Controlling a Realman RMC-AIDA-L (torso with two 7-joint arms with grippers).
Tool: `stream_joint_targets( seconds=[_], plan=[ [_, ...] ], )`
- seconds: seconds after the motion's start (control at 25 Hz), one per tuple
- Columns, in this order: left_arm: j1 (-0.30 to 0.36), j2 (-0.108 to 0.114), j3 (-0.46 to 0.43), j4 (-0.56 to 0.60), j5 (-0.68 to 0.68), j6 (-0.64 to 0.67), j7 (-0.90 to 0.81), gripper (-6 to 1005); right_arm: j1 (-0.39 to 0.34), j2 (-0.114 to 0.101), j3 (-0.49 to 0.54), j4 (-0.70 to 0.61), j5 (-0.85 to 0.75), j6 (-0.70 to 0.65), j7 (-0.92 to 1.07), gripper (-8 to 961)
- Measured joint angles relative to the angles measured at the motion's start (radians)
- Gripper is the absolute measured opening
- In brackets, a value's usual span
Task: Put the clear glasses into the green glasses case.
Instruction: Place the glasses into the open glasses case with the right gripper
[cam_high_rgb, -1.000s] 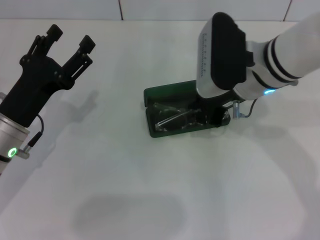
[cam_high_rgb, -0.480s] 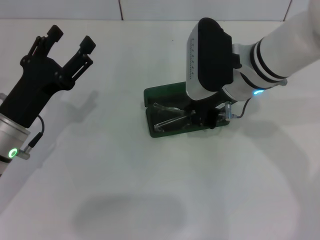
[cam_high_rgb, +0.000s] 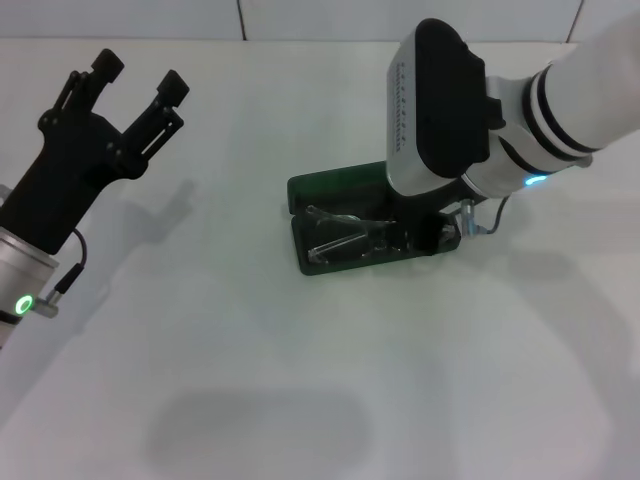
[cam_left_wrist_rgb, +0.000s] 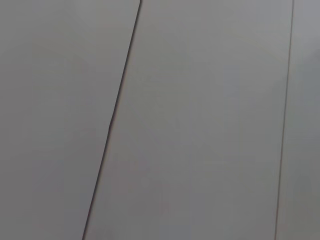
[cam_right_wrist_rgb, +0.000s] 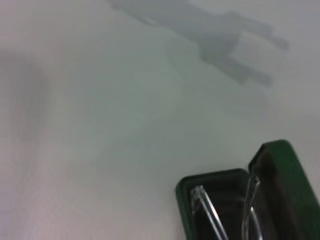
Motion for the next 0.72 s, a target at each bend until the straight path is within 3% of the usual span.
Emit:
stream_joint_targets(
  seconds=[0.44,0.72],
  plan=[
    [-0.006,0.002,0.0,0.0,0.001,0.0,0.0,887,0.07,0.005,-0.021,0.131,0.001,0.026,0.001,227],
    [-0.005,0.002,0.0,0.0,0.001,0.0,0.0,887,0.073,0.005,-0.031,0.129,0.002,0.032,0.001,228]
  ],
)
